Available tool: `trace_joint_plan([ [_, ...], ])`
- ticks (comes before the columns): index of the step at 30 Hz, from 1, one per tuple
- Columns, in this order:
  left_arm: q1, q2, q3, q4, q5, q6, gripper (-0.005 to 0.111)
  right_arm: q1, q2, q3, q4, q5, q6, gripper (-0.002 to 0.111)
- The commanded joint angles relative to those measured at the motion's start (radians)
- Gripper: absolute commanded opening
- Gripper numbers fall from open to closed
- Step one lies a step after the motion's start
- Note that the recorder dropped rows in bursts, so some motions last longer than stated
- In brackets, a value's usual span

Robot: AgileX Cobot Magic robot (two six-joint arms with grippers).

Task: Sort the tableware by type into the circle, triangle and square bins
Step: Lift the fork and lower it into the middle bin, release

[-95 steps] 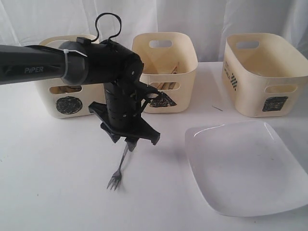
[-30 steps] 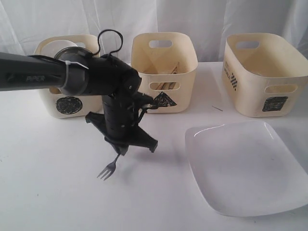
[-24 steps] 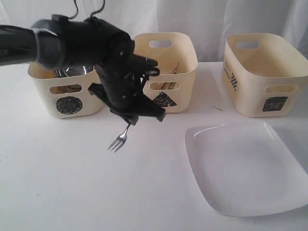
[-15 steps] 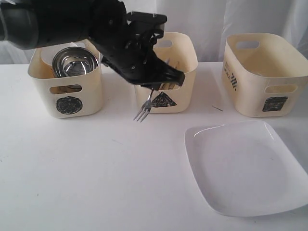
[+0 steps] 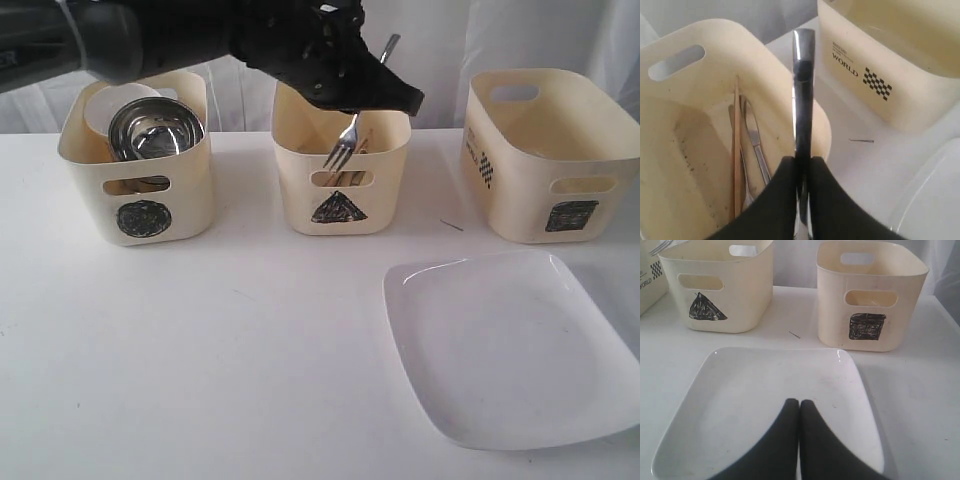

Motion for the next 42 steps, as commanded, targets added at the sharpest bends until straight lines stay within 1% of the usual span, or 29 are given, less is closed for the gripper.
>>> trace_joint_plan([
  [1, 0.03, 0.058, -0.059, 0.013, -0.068, 0.002, 0.0, -0.002, -0.005, 0.006, 0.001, -0.01, 0.005, 0.0],
  [4, 0.051, 0.096, -0.111, 0.017, -0.083, 0.002, 0.0, -0.002, -0.005, 0.006, 0.001, -0.01, 0.005, 0.0],
  [11, 0.092, 0.163, -0.189, 0.049, -0.116, 0.002, 0.0, -0.002, -0.005, 0.006, 0.001, -0.01, 0.005, 0.0],
  [15, 0.111, 0.213, -0.199, 0.065, -0.145, 0.007, 0.0, -0.002, -0.005, 0.006, 0.001, -0.01, 0.005, 0.0],
  [18, 0.113, 0.217, -0.199, 0.079, -0.154, 0.007, 0.0, -0.002, -0.005, 0.006, 0.001, -0.01, 0.005, 0.0],
  [20, 0.113, 0.217, -0.199, 0.079, -0.161, 0.007, 0.01, -0.002, -0.005, 0.006, 0.001, -0.01, 0.005, 0.0],
  [22, 0.113, 0.217, -0.199, 0.081, -0.161, 0.007, 0.024, -0.002, -0.005, 0.006, 0.001, -0.01, 0.005, 0.0],
  [23, 0.113, 0.217, -0.199, 0.081, -0.161, 0.007, 0.029, -0.002, -0.005, 0.006, 0.001, -0.01, 0.005, 0.0],
  [24, 0.113, 0.217, -0.199, 0.081, -0.161, 0.007, 0.034, -0.002, -0.005, 0.006, 0.001, -0.01, 0.005, 0.0],
  [25, 0.113, 0.217, -0.199, 0.081, -0.159, 0.007, 0.035, -0.002, -0.005, 0.006, 0.001, -0.01, 0.005, 0.0],
  [27, 0.113, 0.217, -0.199, 0.081, -0.15, 0.007, 0.033, -0.002, -0.005, 0.006, 0.001, -0.01, 0.005, 0.0],
  [32, 0.111, 0.19, -0.199, 0.052, -0.13, 0.0, 0.02, -0.002, -0.005, 0.006, 0.001, -0.01, 0.005, 0.0],
  [35, 0.108, 0.144, -0.197, 0.024, -0.045, 0.0, 0.017, -0.002, -0.005, 0.006, 0.001, -0.01, 0.005, 0.0],
  [37, 0.101, 0.116, -0.197, 0.024, 0.051, 0.02, 0.017, -0.002, -0.005, 0.006, 0.001, -0.01, 0.005, 0.0],
  [38, 0.098, 0.097, -0.197, 0.024, 0.123, 0.058, 0.017, -0.002, -0.005, 0.006, 0.001, -0.01, 0.005, 0.0],
  [41, 0.084, 0.062, -0.194, 0.022, 0.247, 0.146, 0.017, -0.002, -0.005, 0.006, 0.001, -0.01, 0.005, 0.0],
  [42, 0.079, 0.051, -0.187, 0.014, 0.26, 0.156, 0.017, -0.002, -0.005, 0.006, 0.001, -0.01, 0.005, 0.0],
])
